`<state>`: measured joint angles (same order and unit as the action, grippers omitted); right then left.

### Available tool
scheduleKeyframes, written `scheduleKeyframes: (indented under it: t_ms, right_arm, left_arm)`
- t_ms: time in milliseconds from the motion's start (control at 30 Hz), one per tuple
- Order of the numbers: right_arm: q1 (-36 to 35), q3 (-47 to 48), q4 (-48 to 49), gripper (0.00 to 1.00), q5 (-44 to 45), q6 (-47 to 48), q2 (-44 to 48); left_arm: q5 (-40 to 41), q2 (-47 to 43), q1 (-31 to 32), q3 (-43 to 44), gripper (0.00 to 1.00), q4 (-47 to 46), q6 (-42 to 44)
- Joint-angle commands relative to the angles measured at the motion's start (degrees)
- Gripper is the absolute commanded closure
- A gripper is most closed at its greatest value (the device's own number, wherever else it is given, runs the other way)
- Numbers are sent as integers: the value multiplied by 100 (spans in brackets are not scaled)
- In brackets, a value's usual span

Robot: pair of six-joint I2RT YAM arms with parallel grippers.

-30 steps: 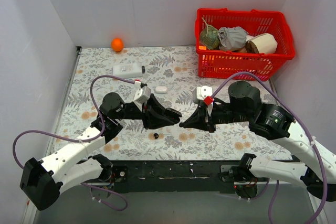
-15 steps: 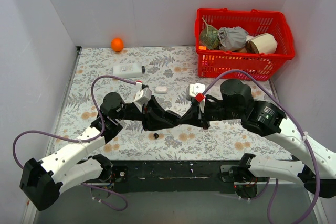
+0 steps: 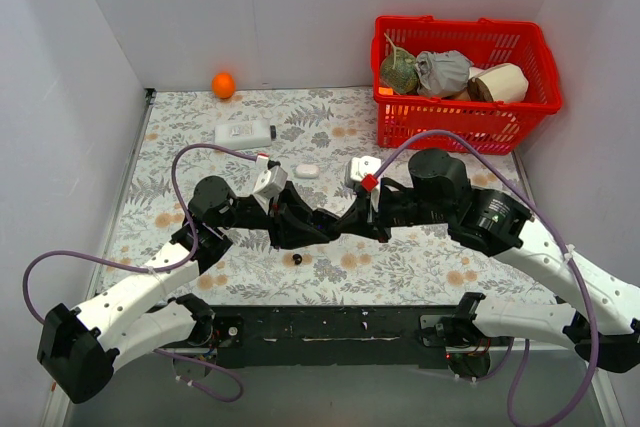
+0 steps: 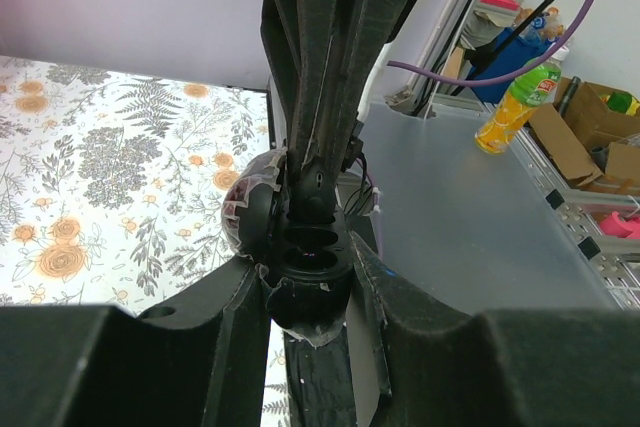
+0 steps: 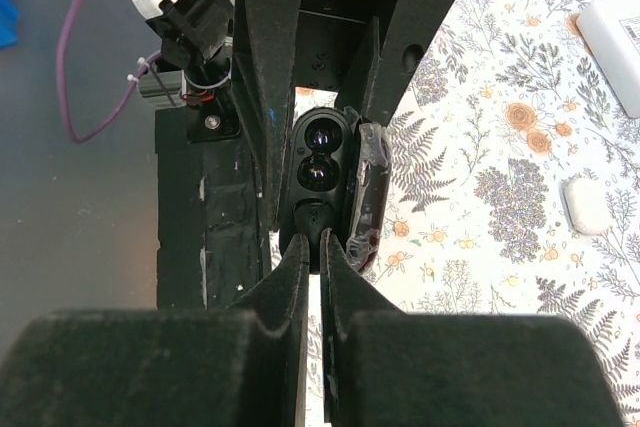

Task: Insert the wireless bluetooth earbuds into the charging case
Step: Place the earbud in the charging case.

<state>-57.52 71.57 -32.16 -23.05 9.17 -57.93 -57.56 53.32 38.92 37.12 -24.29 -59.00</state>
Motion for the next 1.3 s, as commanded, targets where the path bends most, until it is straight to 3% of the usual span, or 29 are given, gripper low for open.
scheduleKeyframes:
  t_ms: [0,400,533,833,1033,1133,1267]
  right_arm:
    - [-32,15,254,99,-15,-38,-87]
    - [-40,-91,167,98,221,-117,-87]
    - [-40,-108,131,82,310,-161,-60]
    - [-32,-38,122,62,521,-249,-69]
    - [-40,85,175,55,582,-345,-26]
    - [-32,226,280,54,923,-459,343]
    - [-32,-309,737,54,2004,-881,1125]
  left_arm:
    - [17,-173,-16,32,100,-181,-41]
    - [131,-226,-16,-3,100,-313,-50]
    - [201,-225,-16,-47,100,-392,-76]
    - [254,-252,-16,-109,100,-480,-120]
    - [385,-331,-16,-153,100,-314,-24]
    - [964,-515,-16,-162,100,229,380]
    - [2185,-972,-24,-223,100,978,863]
